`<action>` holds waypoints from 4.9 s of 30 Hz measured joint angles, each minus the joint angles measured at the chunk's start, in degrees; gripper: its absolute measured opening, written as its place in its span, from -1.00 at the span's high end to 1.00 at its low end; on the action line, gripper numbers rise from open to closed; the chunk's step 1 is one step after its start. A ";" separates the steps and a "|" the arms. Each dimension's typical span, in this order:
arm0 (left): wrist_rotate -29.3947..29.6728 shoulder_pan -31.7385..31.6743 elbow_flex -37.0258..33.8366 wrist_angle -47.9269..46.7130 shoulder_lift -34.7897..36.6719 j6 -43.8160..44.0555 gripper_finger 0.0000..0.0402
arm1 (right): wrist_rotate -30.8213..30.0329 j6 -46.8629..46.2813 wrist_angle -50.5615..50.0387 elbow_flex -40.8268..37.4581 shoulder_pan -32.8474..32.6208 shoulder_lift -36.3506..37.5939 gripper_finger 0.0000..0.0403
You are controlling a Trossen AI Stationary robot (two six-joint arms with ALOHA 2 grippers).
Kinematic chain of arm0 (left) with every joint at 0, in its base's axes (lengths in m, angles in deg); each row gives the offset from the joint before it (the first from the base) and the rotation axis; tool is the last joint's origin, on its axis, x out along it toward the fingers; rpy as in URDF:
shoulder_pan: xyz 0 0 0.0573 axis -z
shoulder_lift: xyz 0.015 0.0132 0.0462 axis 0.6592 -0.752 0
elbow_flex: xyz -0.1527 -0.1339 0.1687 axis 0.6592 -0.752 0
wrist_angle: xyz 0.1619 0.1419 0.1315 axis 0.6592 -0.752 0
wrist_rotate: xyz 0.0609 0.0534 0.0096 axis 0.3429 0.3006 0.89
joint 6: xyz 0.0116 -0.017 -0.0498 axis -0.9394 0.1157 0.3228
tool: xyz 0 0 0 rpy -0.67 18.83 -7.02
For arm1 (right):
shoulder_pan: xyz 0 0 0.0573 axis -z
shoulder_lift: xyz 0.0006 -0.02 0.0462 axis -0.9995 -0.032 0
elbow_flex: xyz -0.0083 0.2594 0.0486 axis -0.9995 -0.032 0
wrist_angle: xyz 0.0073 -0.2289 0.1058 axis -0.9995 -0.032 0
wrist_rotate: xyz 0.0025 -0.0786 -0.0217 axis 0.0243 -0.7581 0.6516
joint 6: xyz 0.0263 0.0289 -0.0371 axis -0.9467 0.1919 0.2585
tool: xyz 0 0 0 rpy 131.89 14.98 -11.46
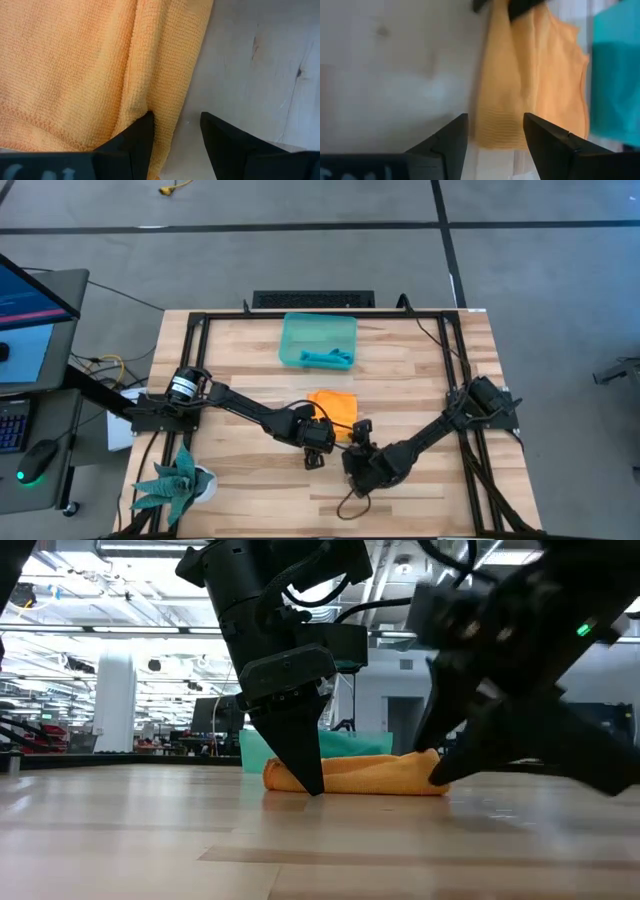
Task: Roll microfiber towels into tight, uniform cylinder then place into a basket
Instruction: Roll the yellow microfiber cloth
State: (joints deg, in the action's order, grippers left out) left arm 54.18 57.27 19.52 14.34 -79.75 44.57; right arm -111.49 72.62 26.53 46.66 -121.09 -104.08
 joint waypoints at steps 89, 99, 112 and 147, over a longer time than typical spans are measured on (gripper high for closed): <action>13.37 1.93 -13.22 6.23 9.84 -9.34 0.23 | 9.66 -6.28 10.93 -6.62 6.75 0.31 0.94; 6.35 0.50 -13.14 5.79 9.99 -7.76 0.89 | 11.16 -3.08 9.93 -5.28 5.56 0.42 0.92; -11.39 2.81 -10.62 2.19 14.26 -2.07 0.93 | 26.93 -1.74 6.26 2.58 3.63 0.11 0.93; -28.74 -7.39 -8.76 -14.44 9.75 21.61 0.91 | 31.50 6.85 13.90 9.45 4.83 0.17 0.66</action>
State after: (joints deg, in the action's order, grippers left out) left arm 25.45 49.88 10.76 -0.10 -70.00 66.17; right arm -79.99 79.46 40.43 56.11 -116.26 -103.91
